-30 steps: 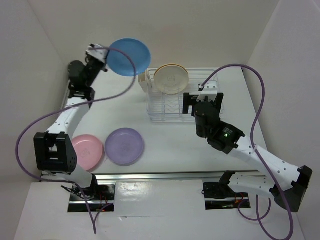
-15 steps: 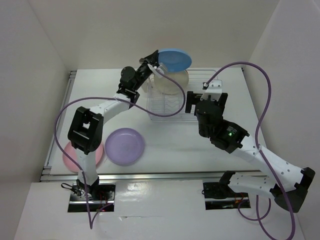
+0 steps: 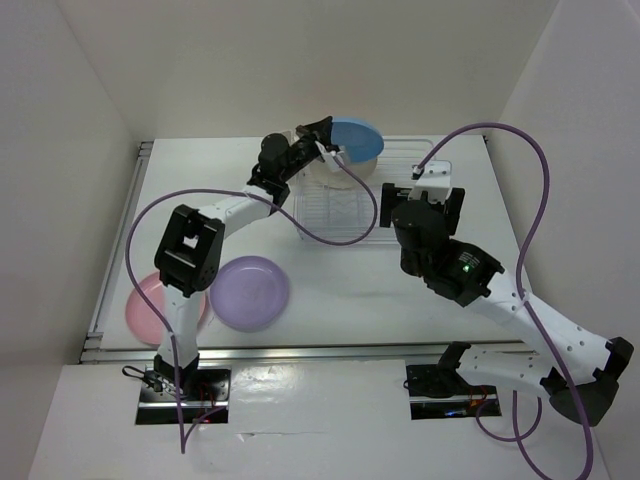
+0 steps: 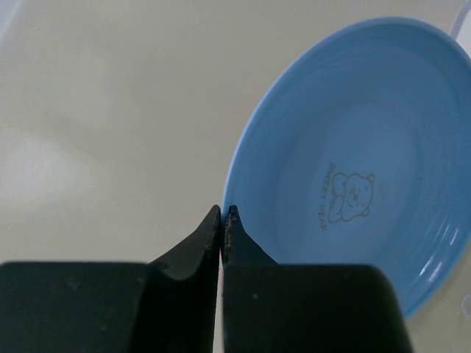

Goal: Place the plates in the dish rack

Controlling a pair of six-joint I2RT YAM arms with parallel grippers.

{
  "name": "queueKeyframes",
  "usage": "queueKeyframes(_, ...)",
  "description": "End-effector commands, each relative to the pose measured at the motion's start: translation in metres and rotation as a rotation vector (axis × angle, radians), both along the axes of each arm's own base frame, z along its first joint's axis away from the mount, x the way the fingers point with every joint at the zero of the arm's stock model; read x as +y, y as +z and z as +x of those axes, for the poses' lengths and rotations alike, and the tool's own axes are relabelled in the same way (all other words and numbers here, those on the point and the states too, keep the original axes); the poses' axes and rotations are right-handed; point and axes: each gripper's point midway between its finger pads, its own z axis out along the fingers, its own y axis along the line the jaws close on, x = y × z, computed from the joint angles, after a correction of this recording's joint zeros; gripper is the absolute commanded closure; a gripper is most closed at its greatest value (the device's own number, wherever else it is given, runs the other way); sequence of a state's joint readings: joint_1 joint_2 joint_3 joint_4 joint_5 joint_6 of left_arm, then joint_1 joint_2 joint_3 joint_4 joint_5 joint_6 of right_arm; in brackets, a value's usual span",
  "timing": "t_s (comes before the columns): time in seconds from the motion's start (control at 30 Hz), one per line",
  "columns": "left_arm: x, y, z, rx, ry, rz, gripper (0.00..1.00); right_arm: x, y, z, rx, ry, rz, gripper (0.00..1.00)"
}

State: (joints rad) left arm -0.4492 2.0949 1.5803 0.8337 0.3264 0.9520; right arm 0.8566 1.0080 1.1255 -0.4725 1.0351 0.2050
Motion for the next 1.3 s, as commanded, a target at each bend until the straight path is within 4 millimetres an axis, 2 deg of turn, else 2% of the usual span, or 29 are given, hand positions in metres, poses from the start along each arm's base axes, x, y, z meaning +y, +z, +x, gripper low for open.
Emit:
queueKeyframes(0.0,0.006,0.032,0.006,-0.169,0.043,0.050,1.00,-0.009,0.016,-0.002,-0.032,-0.046,0.027,0.00)
queueKeyframes(0.03,0.006,0.025,0.010,-0.170,0.054,0.058,1.00,-0.009,0.016,-0.002,-0.032,-0.046,0.027,0.00)
queueKeyframes(0.1,0.009,0.024,0.014,-0.205,0.116,0.070,1.00,-0.005,0.008,0.001,-0.013,-0.046,0.004,0.00)
queueKeyframes(0.23,0.009,0.035,0.011,-0.264,0.166,0.050,1.00,0.001,-0.001,0.005,0.005,-0.037,-0.012,0.00)
queueKeyframes(0.33,0.015,0.029,0.016,-0.273,0.215,0.049,1.00,0.009,-0.007,0.010,0.016,-0.018,-0.024,0.00)
queueKeyframes(0.47,0.008,0.020,0.018,-0.269,0.208,0.065,1.00,0.015,-0.011,0.017,0.018,-0.010,-0.057,0.00)
queueKeyframes(0.53,0.008,0.010,0.022,-0.242,0.216,0.079,1.00,0.017,-0.012,0.019,0.018,-0.008,-0.065,0.00)
queueKeyframes(0.57,0.002,-0.004,0.020,-0.212,0.203,0.098,1.00,0.017,-0.012,0.019,0.018,-0.008,-0.065,0.00)
queueKeyframes(0.67,0.003,-0.041,0.022,-0.105,0.198,0.119,0.96,0.018,-0.010,0.020,0.012,-0.008,-0.058,0.00)
queueKeyframes(0.7,0.003,-0.048,0.021,-0.078,0.192,0.110,0.92,0.016,-0.008,0.018,0.006,-0.008,-0.051,0.00)
queueKeyframes(0.73,0.009,-0.048,0.021,-0.065,0.218,0.088,0.81,0.016,-0.008,0.018,0.006,-0.008,-0.051,0.00)
queueKeyframes(0.8,0.013,-0.063,0.020,0.014,0.219,0.018,0.66,0.016,-0.004,0.018,-0.006,-0.008,-0.037,0.00)
queueKeyframes(0.83,0.015,-0.062,0.018,0.041,0.216,-0.024,0.50,0.014,-0.005,0.016,-0.006,-0.008,-0.037,0.00)
queueKeyframes(0.87,0.016,-0.067,0.019,0.069,0.222,-0.040,0.43,0.012,-0.002,0.015,-0.013,-0.008,-0.029,0.00)
queueKeyframes(0.9,0.015,-0.070,0.019,0.094,0.218,-0.051,0.39,0.011,-0.008,0.014,0.000,-0.008,-0.044,0.00)
queueKeyframes(1.0,0.019,-0.077,0.016,0.155,0.224,-0.086,0.34,0.011,-0.005,0.012,-0.013,0.002,-0.025,0.00)
queueKeyframes(1.03,0.024,-0.076,0.016,0.164,0.247,-0.102,0.34,0.013,-0.005,0.012,-0.010,0.012,-0.022,0.00)
queueKeyframes(1.07,0.029,-0.063,0.014,0.151,0.261,-0.131,0.33,0.013,-0.003,0.013,-0.026,0.012,-0.004,0.00)
queueKeyframes(1.1,0.034,-0.060,0.014,0.149,0.284,-0.139,0.33,0.015,-0.004,0.013,-0.023,0.025,-0.001,0.00)
queueKeyframes(1.17,0.036,-0.035,0.006,0.104,0.341,-0.177,0.32,0.018,-0.001,0.014,-0.037,0.033,0.018,0.00)
queueKeyframes(1.2,0.045,-0.012,0.001,0.065,0.370,-0.203,0.30,0.022,-0.003,0.015,-0.038,0.048,0.025,0.00)
queueKeyframes(1.27,0.052,0.011,-0.009,0.042,0.436,-0.263,0.27,0.023,-0.005,0.015,-0.042,0.058,0.027,0.00)
